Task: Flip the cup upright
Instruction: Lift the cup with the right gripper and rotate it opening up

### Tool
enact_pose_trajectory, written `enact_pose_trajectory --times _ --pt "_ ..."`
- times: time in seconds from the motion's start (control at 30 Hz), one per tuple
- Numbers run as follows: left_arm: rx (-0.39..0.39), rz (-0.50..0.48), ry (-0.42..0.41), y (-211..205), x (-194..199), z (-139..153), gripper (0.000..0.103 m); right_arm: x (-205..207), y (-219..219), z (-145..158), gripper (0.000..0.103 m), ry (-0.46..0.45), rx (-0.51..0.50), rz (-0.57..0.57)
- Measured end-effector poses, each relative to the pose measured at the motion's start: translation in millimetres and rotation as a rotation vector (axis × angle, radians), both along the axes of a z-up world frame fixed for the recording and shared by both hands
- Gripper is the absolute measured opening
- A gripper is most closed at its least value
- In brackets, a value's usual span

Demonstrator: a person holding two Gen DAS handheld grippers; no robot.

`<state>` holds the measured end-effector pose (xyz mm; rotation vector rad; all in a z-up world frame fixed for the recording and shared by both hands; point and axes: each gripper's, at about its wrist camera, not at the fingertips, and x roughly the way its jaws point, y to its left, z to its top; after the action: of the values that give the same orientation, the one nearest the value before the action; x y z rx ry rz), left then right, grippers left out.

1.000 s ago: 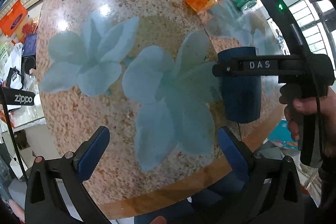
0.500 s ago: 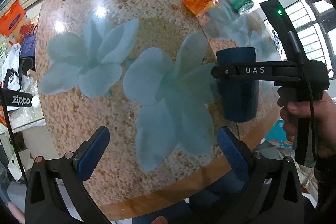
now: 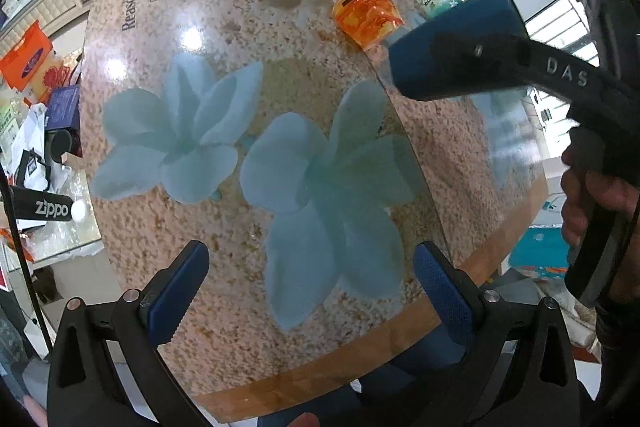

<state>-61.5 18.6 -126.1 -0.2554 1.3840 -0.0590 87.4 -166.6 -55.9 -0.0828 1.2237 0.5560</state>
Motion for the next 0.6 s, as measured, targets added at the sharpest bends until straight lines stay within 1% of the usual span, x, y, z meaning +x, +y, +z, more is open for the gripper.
enact_pose_trajectory --times 0.1,0.17,0.4,0.53,0.6 --pt "0.02 -0.006 -0.005 -2.6 2.3 3.3 0.103 -1.6 -2.4 8.8 0.069 -0.09 0.009 0.017" --pt "0.028 -0.005 -0.012 -2.8 4.2 5.5 0.103 -1.2 -3.1 5.5 0.069 -0.126 0.01 0.03" --pt "0.021 0.019 -0.038 -5.3 8.2 7.5 0.103 -11.2 -9.3 -16.4 0.069 -0.222 0.024 0.056" --pt "0.007 0.022 -0.021 -9.2 8.1 1.3 0.103 -24.7 -14.8 -28.6 0.069 -0.284 0.03 0.07" --pt "0.024 0.016 -0.003 -12.0 6.7 -2.5 0.103 -31.7 -18.3 -34.5 0.069 -0.314 0.043 0.071"
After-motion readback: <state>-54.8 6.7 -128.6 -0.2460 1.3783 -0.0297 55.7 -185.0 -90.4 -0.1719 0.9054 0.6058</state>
